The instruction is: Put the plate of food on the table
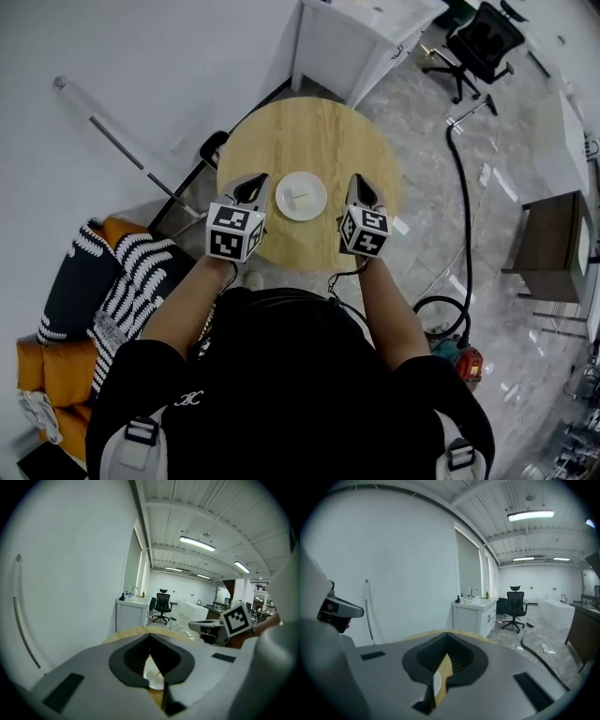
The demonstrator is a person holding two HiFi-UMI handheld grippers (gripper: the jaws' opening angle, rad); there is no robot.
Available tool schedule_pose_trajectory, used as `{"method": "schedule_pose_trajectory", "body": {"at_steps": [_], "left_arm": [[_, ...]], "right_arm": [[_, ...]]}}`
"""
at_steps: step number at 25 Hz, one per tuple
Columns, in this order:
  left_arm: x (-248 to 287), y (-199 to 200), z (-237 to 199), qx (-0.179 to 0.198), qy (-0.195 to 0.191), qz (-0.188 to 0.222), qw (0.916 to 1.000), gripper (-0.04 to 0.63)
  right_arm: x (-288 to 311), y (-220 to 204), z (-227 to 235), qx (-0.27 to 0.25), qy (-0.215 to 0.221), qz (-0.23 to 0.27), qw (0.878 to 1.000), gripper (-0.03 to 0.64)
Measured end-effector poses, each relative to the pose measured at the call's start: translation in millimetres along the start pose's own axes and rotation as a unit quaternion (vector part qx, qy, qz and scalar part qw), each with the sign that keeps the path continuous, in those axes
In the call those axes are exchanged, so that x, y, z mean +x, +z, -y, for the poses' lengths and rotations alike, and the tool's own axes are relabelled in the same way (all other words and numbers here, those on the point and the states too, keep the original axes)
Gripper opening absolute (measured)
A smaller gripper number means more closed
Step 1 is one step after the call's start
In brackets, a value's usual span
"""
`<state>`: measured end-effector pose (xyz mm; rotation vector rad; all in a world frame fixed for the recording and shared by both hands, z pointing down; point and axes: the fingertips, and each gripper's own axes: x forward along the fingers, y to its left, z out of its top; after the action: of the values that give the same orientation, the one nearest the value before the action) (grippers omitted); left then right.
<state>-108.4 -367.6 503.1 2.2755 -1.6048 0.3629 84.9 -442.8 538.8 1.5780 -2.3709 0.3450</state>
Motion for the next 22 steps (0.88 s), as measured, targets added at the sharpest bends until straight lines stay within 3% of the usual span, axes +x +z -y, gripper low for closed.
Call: {"method": "schedule_pose_trajectory", "body": {"at_steps": [5,12,22], "left_arm": [[4.5,5.0,14.2,0.009,-0.01,0.004,0.9999,0.005],[10.7,6.5,28.8,0.016,-0.022,0.002,0.9996,0.005],[7.8,4.0,37.8,0.023,-0.026,0.0,0.9994,0.005]], "right_arm": [[-24.0,32.7,1.1,-0.028,0.008,0.048,0.998,0.008],[-54.1,63.8,3.1,-0.023,0.029,0.096,0.995,0.008],[-68.0,61.4,-3.9,-0.046,0.036,0.103,0.993,0.008]]}}
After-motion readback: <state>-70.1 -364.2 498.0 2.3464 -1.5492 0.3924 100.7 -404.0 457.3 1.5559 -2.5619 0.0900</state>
